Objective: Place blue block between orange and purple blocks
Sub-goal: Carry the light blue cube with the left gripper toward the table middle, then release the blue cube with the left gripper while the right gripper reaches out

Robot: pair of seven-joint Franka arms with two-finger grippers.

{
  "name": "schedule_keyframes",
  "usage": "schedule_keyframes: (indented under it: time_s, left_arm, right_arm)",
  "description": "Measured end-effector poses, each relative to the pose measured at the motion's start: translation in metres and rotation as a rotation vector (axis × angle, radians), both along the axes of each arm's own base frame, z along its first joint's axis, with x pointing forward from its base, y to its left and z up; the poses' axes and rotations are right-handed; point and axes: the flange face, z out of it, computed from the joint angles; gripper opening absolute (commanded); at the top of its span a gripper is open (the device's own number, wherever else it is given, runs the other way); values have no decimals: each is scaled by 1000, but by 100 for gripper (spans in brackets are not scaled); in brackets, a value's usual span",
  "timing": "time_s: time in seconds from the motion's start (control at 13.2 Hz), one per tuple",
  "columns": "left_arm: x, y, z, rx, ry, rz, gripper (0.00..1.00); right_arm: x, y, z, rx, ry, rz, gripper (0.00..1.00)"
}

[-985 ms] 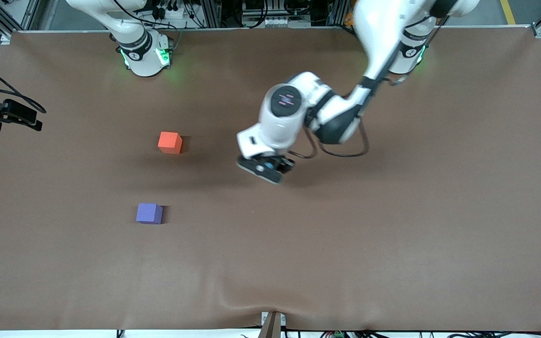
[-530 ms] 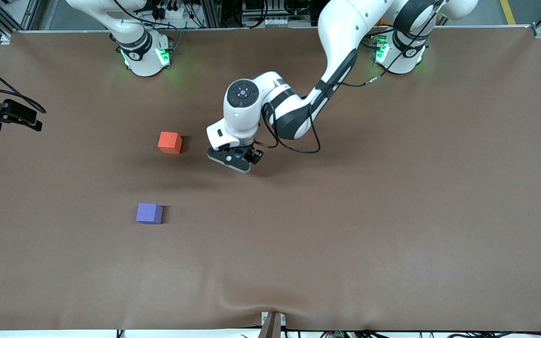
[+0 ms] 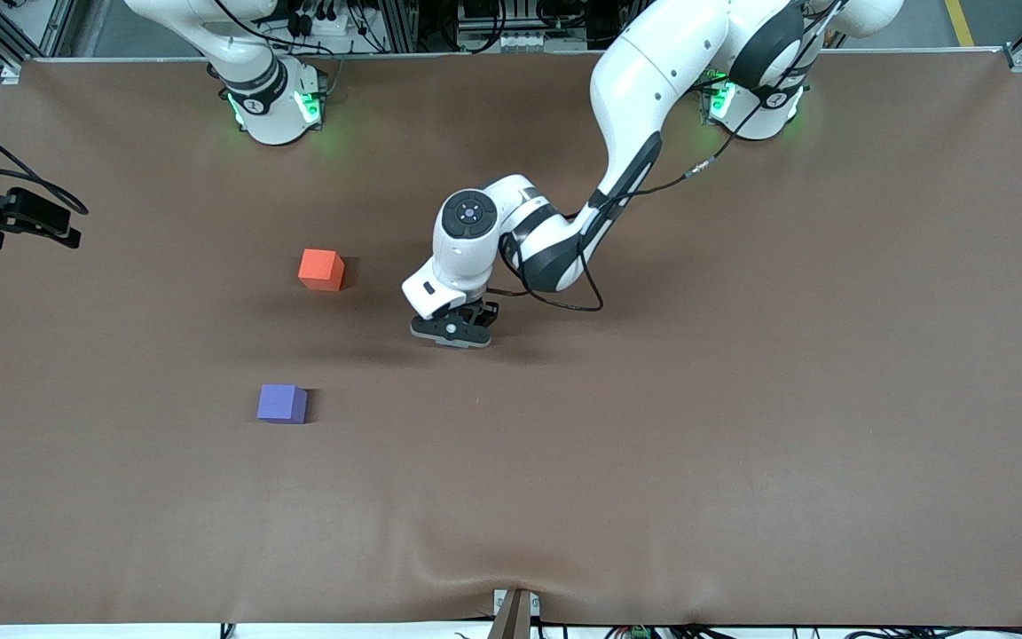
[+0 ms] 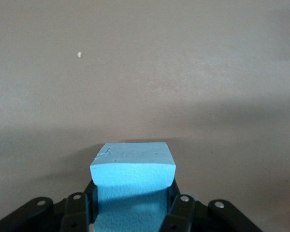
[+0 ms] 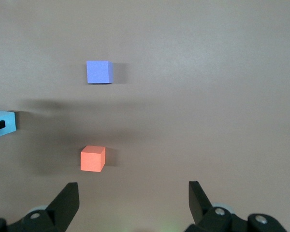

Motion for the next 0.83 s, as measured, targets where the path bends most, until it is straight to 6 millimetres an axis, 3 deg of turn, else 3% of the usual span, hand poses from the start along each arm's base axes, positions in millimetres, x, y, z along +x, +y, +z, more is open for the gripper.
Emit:
schedule_keyframes:
  time_s: [0.08, 0.38, 0.53, 0.68, 0.83]
  left_arm:
    - [0, 0, -1, -1, 6, 29, 97]
    - [0, 1, -9, 2, 15, 60, 100]
    - [2, 0, -4, -12, 9, 82, 100]
    - [10, -3, 20, -52, -9, 141, 100]
    - [30, 8, 69, -91, -42, 190, 100]
  right_arm:
    - [0, 0, 0, 0, 0, 0, 100]
    - [0, 0, 0, 1, 0, 0, 100]
    - [0, 0, 0, 1, 0, 1, 100]
    - [0, 1, 0, 1, -1, 1, 100]
    - [0, 1, 0, 2, -1, 2, 100]
